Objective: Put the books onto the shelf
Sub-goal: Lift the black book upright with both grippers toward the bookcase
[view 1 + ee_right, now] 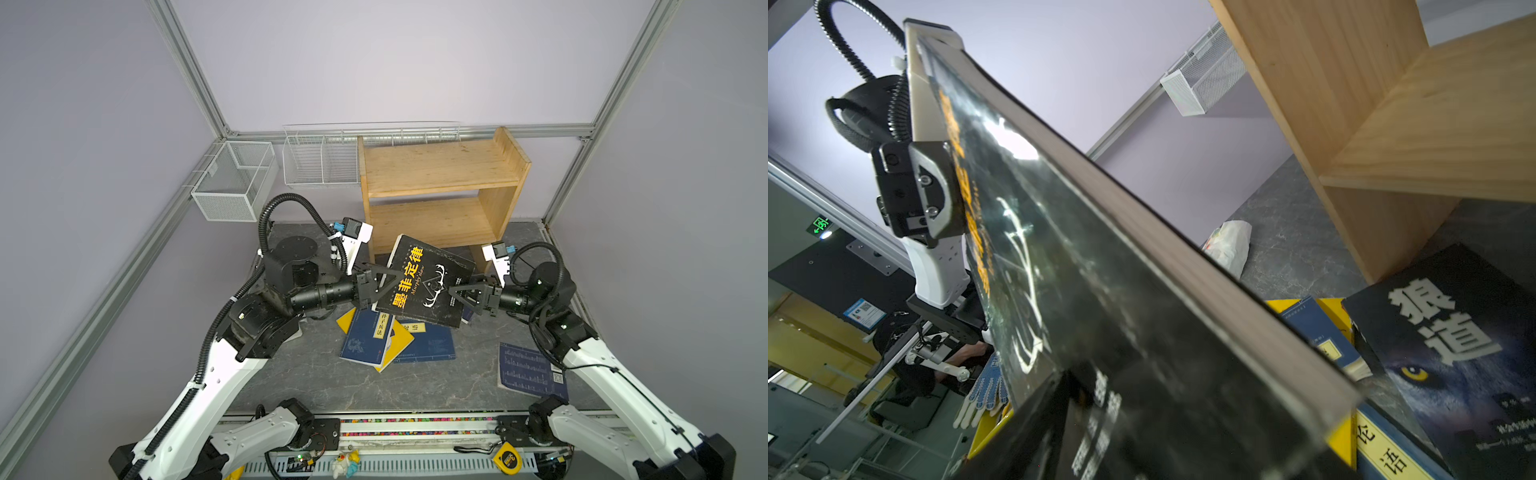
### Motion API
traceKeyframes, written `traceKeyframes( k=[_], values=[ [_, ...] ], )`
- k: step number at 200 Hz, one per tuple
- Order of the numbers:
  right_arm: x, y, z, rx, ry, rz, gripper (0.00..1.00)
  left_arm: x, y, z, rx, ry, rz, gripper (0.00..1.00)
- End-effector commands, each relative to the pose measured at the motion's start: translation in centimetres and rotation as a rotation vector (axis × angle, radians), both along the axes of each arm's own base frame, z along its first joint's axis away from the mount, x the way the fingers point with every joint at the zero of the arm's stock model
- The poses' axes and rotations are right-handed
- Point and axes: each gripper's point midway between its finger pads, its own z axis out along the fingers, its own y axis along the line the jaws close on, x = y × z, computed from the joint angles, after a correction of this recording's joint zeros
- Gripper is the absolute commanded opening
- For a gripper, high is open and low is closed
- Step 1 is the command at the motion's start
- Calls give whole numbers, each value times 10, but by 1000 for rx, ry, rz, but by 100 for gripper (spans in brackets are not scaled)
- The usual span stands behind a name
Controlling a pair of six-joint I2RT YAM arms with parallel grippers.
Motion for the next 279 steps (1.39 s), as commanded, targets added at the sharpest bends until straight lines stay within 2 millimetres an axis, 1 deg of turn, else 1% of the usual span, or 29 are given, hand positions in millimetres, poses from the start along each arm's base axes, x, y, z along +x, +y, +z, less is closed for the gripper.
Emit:
traceKeyframes(
  k=[1, 28, 48, 60, 98, 142, 152, 161, 168, 176, 183, 191, 198, 200, 201, 208, 216, 225, 234, 243, 266, 279],
  values=[
    [-9, 0, 11, 41, -19, 39, 63, -8, 5, 57, -150, -159, -54, 0],
    [-12, -1, 18, 63, -17, 49, 56, 4, 9, 59, -175, -155, -49, 0],
    [-15, -1, 27, 92, -13, 70, 47, 14, 12, 58, -185, -143, -49, 0],
    [-15, -1, 31, 105, -9, 73, 44, 18, 11, 57, -193, -137, -59, 0],
    [-11, 1, 42, 146, 7, 88, 34, 25, 8, 54, -169, -137, -67, 0],
    [-6, 2, 53, 177, 7, 83, 21, 40, 5, 52, -141, -144, -32, 0],
    [-5, 1, 56, 184, 4, 78, 20, 44, 5, 54, -140, -154, -24, 0],
    [-4, 1, 59, 190, 0, 68, 15, 47, 4, 56, -139, -158, -17, 0],
    [-3, 0, 62, 194, -5, 60, 12, 50, 3, 58, -143, -162, -13, 7],
    [-1, 0, 67, 200, -11, 50, 10, 53, 2, 60, -148, -164, -8, 9],
    [1, -1, 70, 205, -16, 37, 10, 57, 1, 62, -150, -167, 0, 11],
    [3, -2, 76, 213, -24, 25, 10, 62, 2, 65, -151, -167, 18, 20],
    [6, -2, 76, 215, -22, 14, 10, 66, 2, 68, -150, -172, 39, 21],
    [5, -3, 86, 225, -45, 13, 10, 67, 3, 69, -150, -175, 45, 21],
    [5, -3, 88, 227, -49, 10, 10, 68, 3, 69, -150, -177, 47, 21],
    [6, -4, 96, 237, -65, 1, 9, 71, 4, 73, -148, -185, 69, 24],
    [9, -5, 104, 248, -80, -14, 6, 76, 8, 78, -142, -196, 110, 35],
    [12, -6, 113, 260, -94, -26, 6, 80, 14, 86, -138, -216, 158, 46],
    [14, -6, 123, 272, -106, -29, 6, 84, 21, 92, -133, -234, 213, 62],
    [16, -6, 133, 290, -119, -27, 6, 86, 30, 100, -132, -255, 267, 73],
    [23, -7, 155, 347, -147, -39, 6, 89, 56, 112, -119, -295, 422, 91],
    [32, -8, 163, 370, -152, -69, 6, 90, 69, 113, -129, -295, 493, 95]
  ],
)
